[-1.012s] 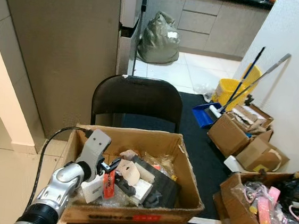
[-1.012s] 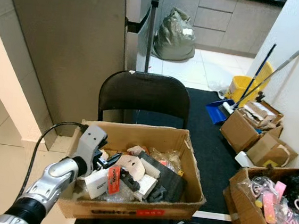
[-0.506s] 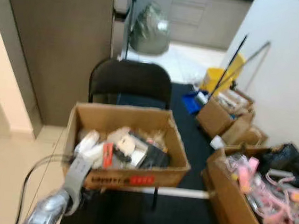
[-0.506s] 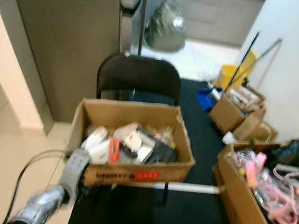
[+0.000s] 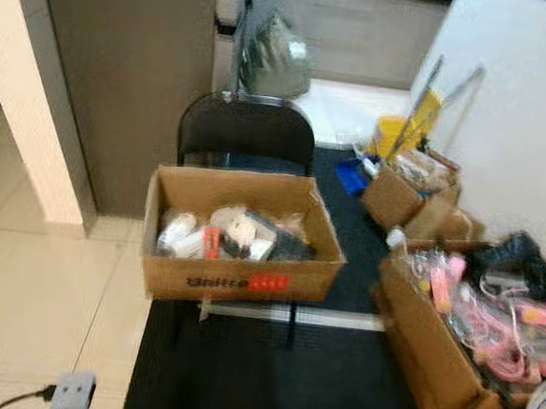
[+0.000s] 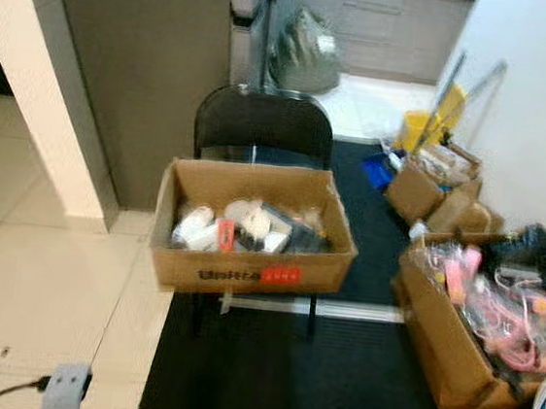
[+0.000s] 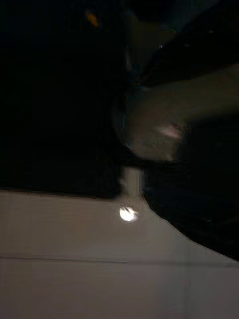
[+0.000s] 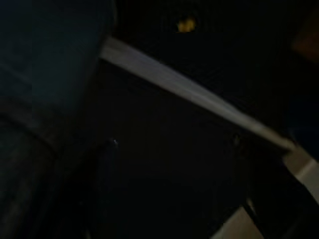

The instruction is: Picking trash to rubbish bin

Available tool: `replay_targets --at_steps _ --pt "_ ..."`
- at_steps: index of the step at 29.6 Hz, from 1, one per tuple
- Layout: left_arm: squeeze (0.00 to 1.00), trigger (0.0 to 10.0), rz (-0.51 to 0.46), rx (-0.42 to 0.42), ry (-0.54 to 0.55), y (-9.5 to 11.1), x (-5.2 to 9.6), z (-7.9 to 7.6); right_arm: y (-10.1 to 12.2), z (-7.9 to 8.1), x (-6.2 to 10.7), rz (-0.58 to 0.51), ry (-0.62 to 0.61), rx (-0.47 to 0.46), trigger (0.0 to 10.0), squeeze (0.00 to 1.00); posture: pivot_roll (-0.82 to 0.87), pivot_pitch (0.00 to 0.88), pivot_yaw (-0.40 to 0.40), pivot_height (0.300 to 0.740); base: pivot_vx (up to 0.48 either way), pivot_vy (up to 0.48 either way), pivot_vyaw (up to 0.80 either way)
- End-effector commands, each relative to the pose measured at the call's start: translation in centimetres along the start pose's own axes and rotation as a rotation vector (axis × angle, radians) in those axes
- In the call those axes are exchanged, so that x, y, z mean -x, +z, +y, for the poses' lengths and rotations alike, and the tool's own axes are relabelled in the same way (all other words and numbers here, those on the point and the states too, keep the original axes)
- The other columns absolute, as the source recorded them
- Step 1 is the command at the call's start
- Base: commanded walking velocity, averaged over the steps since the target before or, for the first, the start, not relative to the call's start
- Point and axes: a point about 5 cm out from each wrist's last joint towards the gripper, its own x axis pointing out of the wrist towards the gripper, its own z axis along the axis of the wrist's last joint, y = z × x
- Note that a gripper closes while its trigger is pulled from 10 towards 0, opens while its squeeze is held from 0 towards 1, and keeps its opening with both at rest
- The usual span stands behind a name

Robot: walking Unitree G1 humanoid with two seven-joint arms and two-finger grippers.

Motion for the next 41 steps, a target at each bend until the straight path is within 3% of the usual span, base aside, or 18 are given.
replay_targets --at_steps 1,7,12,16,23,28,33,36,41 --pt "0.00 10.0 0.022 -0.012 -0.003 -0.5 -0.1 -0.6 0.4 0.2 0.0 -0.012 0.019 0.007 10.0 0.00 0.16 0.000 -0.040 0.740 0.000 0.000 -0.63" --pt "0.00 10.0 0.104 -0.031 0.015 -3.4 0.3 -1.0 0.3 0.2 0.0 -0.006 0.012 -0.014 10.0 0.00 0.14 0.000 -0.032 0.740 0.000 0.000 -0.67" --pt "0.00 10.0 0.096 -0.028 0.018 -3.1 0.2 -1.2 0.2 0.1 0.0 -0.001 0.013 -0.016 10.0 0.00 0.14 0.001 -0.032 0.740 0.000 0.000 -0.69" --pt "0.00 10.0 0.061 -0.062 0.019 -1.6 -0.3 -1.5 0.1 0.1 0.0 0.003 0.014 -0.017 10.0 0.00 0.14 0.000 -0.030 0.740 0.000 0.000 -0.69" --pt "0.00 10.0 0.095 -0.204 0.027 -1.1 -0.6 -1.8 0.1 0.1 0.0 0.005 0.012 -0.024 10.0 0.00 0.13 0.000 -0.018 0.740 0.000 0.000 -0.69" --pt "0.00 10.0 0.226 -0.420 0.079 -2.6 -0.2 -1.2 0.1 0.3 0.0 0.006 0.019 -0.049 10.0 0.00 0.13 0.000 -0.017 0.740 0.000 0.000 -0.69" --pt "0.00 10.0 0.233 -0.413 0.088 -2.8 -0.2 -1.1 0.1 0.3 0.0 0.007 0.020 -0.055 10.0 0.00 0.13 0.000 -0.017 0.740 0.000 0.000 -0.70" --pt "0.00 10.0 0.245 -0.491 0.077 -2.8 -0.2 -1.4 0.1 0.3 0.0 0.008 0.016 -0.050 10.0 0.00 0.14 0.000 -0.021 0.740 0.000 0.000 -0.69" --pt "0.00 10.0 0.264 -0.518 0.080 -3.1 -0.2 -1.5 0.2 0.3 0.0 0.005 0.016 -0.045 10.0 0.00 0.14 0.000 -0.024 0.740 0.000 0.000 -0.70"
